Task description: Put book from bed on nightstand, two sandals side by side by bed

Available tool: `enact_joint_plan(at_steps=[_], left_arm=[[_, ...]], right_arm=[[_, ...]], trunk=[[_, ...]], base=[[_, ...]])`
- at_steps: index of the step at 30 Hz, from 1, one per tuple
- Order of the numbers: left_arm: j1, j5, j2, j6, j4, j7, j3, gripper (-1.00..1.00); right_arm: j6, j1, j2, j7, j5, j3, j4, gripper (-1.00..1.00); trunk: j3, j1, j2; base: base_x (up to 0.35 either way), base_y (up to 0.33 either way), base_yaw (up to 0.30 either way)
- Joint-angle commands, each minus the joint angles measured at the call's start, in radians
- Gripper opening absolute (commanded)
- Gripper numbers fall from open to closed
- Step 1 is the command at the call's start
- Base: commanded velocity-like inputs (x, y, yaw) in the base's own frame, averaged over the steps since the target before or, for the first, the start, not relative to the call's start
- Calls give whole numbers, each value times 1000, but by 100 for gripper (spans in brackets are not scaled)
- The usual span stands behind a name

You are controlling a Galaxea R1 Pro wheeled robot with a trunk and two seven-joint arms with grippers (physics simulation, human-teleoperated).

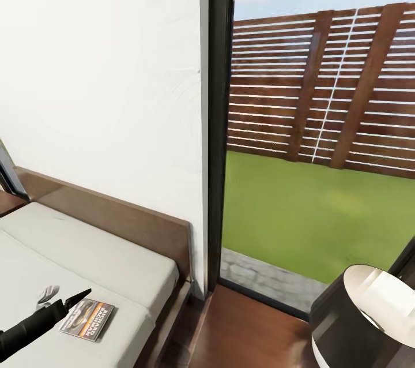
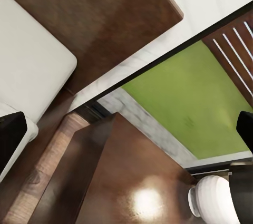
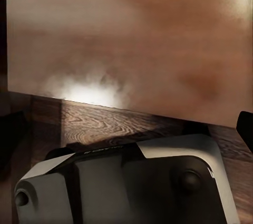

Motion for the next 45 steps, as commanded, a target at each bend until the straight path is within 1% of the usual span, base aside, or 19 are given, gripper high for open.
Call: enact_joint_plan(at_steps=[1,31,38,45], left_arm=[[-1,4,0,10,0,-3,2,100],[-1,4,-1,9,0,-2,2,100],[-1,3,-12,9,0,-2,2,100],[-1,2,-14,9,0,-3,2,100]], right_arm=[[-1,-2,0,5,-4,-5,4,100],[-1,-2,0,0,-6,-5,4,100],[-1,-2,0,0,-7,-5,4,100],[-1,-2,0,0,-9,-5,4,100]], trunk=[[-2,1,-2],[-2,1,-2],[-2,1,-2],[-2,1,-2]], base=[[0,0,0],[0,0,0],[0,0,0],[0,0,0]])
